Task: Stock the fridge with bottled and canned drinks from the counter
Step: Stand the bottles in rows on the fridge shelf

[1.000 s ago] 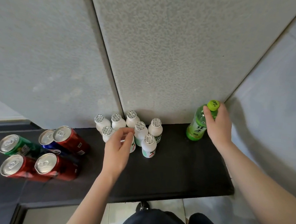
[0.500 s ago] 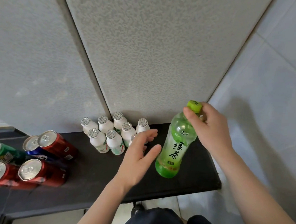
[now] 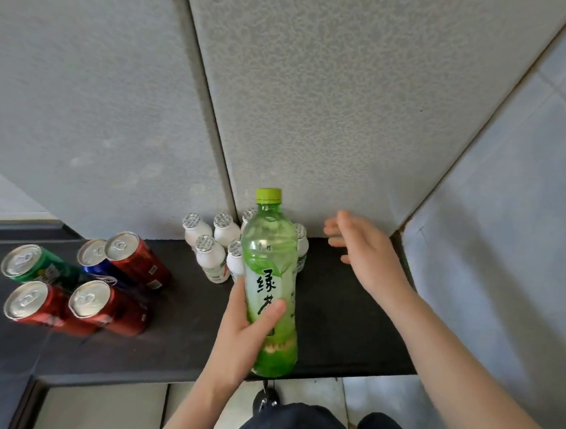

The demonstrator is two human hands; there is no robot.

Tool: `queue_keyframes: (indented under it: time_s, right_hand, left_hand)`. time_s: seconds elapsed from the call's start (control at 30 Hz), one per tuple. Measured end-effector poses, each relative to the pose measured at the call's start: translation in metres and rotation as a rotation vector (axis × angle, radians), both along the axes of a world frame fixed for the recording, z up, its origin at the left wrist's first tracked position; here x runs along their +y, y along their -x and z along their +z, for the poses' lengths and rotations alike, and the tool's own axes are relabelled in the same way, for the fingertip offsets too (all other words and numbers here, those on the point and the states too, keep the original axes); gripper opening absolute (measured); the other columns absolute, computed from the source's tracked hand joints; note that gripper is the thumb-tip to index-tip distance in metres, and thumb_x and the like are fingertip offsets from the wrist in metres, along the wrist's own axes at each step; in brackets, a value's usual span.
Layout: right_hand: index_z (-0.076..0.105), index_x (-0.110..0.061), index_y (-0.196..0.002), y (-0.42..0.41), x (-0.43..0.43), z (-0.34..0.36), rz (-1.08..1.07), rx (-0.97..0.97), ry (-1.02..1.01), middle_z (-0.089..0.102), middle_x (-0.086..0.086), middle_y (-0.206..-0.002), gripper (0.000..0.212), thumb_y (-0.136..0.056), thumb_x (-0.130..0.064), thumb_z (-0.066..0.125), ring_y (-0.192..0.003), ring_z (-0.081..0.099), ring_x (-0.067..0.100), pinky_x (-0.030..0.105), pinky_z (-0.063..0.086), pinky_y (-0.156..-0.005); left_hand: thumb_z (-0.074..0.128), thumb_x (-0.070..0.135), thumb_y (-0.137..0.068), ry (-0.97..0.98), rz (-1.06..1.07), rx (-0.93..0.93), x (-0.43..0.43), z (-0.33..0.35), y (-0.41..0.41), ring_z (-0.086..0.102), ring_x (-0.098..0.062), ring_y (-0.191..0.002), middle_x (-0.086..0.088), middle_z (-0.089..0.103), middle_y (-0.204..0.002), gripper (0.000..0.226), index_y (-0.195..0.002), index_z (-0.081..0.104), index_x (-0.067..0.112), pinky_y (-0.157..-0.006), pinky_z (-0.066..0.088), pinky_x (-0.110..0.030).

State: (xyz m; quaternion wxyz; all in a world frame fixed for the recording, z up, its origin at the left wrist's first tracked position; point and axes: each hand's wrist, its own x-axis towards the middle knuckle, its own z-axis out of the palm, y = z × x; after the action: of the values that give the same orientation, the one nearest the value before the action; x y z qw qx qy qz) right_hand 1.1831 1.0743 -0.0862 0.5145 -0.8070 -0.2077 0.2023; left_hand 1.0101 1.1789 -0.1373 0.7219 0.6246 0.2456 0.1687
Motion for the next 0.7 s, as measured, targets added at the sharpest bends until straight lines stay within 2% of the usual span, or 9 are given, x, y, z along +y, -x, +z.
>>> queue_keyframes:
  time_s: [0.07, 0.1, 0.23, 0.3, 0.4, 0.53, 0.63, 0.7]
  right_hand:
    - [0.06, -0.035, -0.093, 0.007, 0.004, -0.025, 0.01, -0.064, 0.062, 0.064, -0.018, -0.093, 0.011, -0.093, -0.041, 0.051, -0.089, 0.059, -0.007, 0.02, 0.048, -0.078]
    - [0.059, -0.037, -0.095, 0.012, 0.008, -0.037, 0.033, -0.089, 0.103, 0.063, -0.02, -0.094, 0.006, -0.092, -0.035, 0.054, -0.089, 0.058, -0.009, 0.016, 0.045, -0.075]
    - [0.056, -0.022, -0.12, 0.028, 0.024, -0.072, 0.115, -0.224, 0.232, 0.059, -0.012, -0.115, 0.035, -0.088, -0.034, 0.062, -0.104, 0.056, 0.002, 0.018, 0.044, -0.083]
    - [0.054, -0.019, -0.122, 0.033, 0.032, -0.082, 0.113, -0.282, 0.257, 0.058, -0.009, -0.117, 0.044, -0.085, -0.037, 0.066, -0.105, 0.055, 0.006, 0.02, 0.044, -0.082]
    - [0.056, -0.019, -0.114, 0.038, 0.043, -0.095, 0.089, -0.317, 0.273, 0.058, -0.007, -0.107, 0.04, -0.081, -0.037, 0.069, -0.096, 0.057, 0.009, 0.022, 0.046, -0.073]
    - [0.057, -0.016, -0.107, 0.042, 0.048, -0.105, 0.083, -0.449, 0.282, 0.057, -0.004, -0.1, 0.032, -0.084, -0.036, 0.066, -0.091, 0.055, 0.013, 0.029, 0.049, -0.069]
    - [0.058, -0.015, -0.106, 0.043, 0.042, -0.108, 0.105, -0.494, 0.271, 0.056, -0.003, -0.097, 0.028, -0.087, -0.036, 0.061, -0.089, 0.055, 0.016, 0.027, 0.044, -0.066]
    - [0.058, -0.015, -0.103, 0.045, 0.035, -0.107, 0.1, -0.49, 0.246, 0.056, -0.004, -0.096, 0.029, -0.087, -0.039, 0.058, -0.089, 0.056, 0.015, 0.027, 0.045, -0.067]
  left_hand:
    - [0.071, 0.035, -0.071, 0.028, 0.118, 0.013, 0.013, -0.004, 0.011, 0.065, 0.0, -0.089, 0.016, 0.068, -0.098, 0.051, -0.118, 0.05, 0.033, -0.068, 0.052, -0.015]
    - [0.069, 0.032, -0.072, 0.028, 0.164, 0.021, 0.02, -0.006, 0.017, 0.065, 0.001, -0.088, 0.016, 0.068, -0.097, 0.048, -0.116, 0.05, 0.034, -0.068, 0.052, -0.016]
    - [0.071, 0.035, -0.068, 0.049, 0.279, 0.063, 0.042, -0.01, 0.04, 0.066, -0.004, -0.091, 0.014, 0.068, -0.099, 0.049, -0.113, 0.05, 0.037, -0.068, 0.054, -0.023]
    - [0.069, 0.032, -0.069, 0.075, 0.319, 0.075, 0.049, -0.014, 0.051, 0.066, -0.006, -0.089, 0.013, 0.069, -0.097, 0.048, -0.112, 0.05, 0.036, -0.066, 0.054, -0.023]
    - [0.074, 0.035, -0.059, 0.087, 0.347, 0.089, 0.053, -0.019, 0.066, 0.067, -0.007, -0.085, 0.011, 0.069, -0.092, 0.056, -0.11, 0.051, 0.034, -0.064, 0.054, -0.022]
    - [0.075, 0.038, -0.051, 0.092, 0.378, 0.112, 0.05, -0.029, 0.079, 0.068, -0.012, -0.087, 0.003, 0.07, -0.096, 0.069, -0.114, 0.05, 0.026, -0.067, 0.055, -0.024]
    - [0.078, 0.039, -0.051, 0.083, 0.417, 0.134, 0.039, -0.033, 0.087, 0.068, -0.016, -0.087, -0.002, 0.069, -0.096, 0.069, -0.112, 0.052, 0.024, -0.069, 0.055, -0.027]
    - [0.079, 0.04, -0.05, 0.077, 0.441, 0.149, 0.029, -0.034, 0.093, 0.068, -0.017, -0.086, -0.003, 0.069, -0.094, 0.067, -0.11, 0.053, 0.025, -0.069, 0.056, -0.027]
